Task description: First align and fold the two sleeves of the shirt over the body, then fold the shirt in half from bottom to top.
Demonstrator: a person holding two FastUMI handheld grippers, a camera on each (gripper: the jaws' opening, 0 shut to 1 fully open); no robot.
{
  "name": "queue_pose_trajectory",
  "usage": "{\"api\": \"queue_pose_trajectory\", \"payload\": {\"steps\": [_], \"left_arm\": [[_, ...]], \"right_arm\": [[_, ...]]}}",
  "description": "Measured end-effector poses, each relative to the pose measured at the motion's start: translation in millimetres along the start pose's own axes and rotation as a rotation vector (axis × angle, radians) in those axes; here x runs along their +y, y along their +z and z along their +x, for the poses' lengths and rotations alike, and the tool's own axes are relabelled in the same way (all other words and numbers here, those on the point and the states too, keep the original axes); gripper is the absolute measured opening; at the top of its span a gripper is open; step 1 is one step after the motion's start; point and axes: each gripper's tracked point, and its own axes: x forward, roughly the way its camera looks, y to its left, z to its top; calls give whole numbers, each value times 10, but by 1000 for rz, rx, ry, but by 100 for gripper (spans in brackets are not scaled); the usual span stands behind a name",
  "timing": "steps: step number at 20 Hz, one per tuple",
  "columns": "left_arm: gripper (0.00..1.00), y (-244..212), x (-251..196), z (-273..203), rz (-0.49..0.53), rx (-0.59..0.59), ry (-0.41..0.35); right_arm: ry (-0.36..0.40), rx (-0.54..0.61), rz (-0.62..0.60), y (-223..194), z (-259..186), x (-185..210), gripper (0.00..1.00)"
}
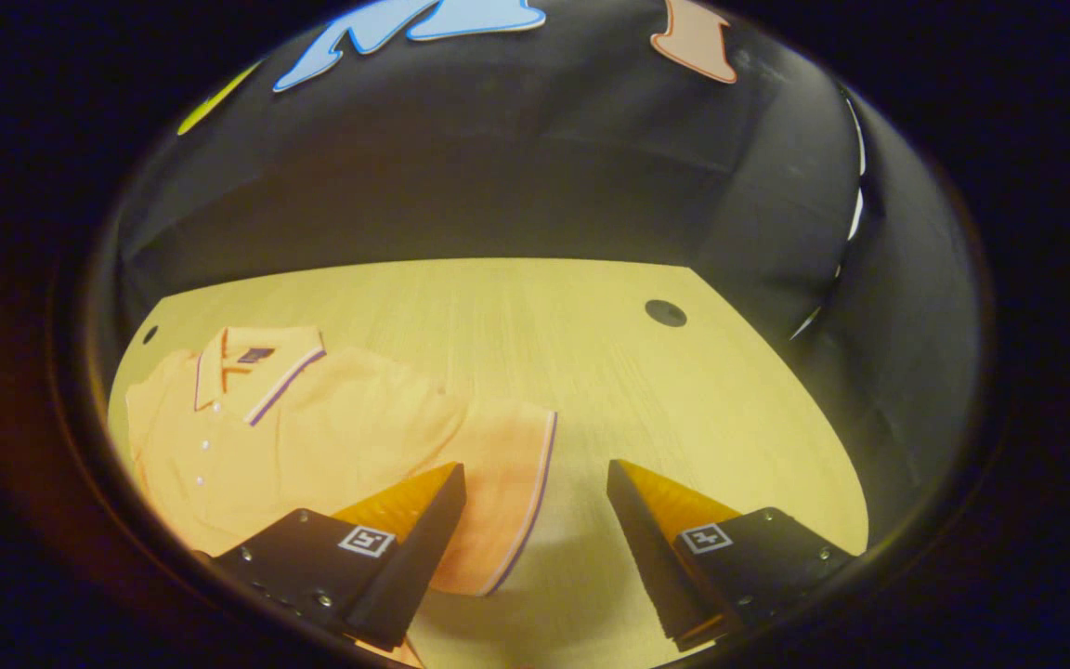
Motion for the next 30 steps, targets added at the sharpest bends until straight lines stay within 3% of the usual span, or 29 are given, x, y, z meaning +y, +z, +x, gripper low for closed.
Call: {"api": "queue_pose_trajectory", "payload": {"steps": [7,11,15,17,18,19,20,23,30], "left_arm": [[93,-48,-25,-116,-27,37,20],[93,-56,-20,-149,-36,39,33],[94,-69,-3,-209,-38,36,43],[94,-85,14,-234,-47,40,50],[94,-94,30,-247,-51,41,55],[94,-104,43,-253,-53,43,61],[94,-108,54,-263,-54,44,64],[95,-100,47,-294,-47,39,64],[96,-128,45,-438,-57,48,73]], "right_arm": [[42,35,26,-68,167,50,96],[86,40,60,-76,201,149,75],[79,55,128,-63,203,114,29],[79,54,139,-32,166,89,28],[80,48,146,-19,213,85,7],[80,42,140,-62,222,97,7],[77,35,133,-49,153,100,1],[68,11,89,-3,181,89,1],[107,-154,-67,457,-255,341,1]]}}
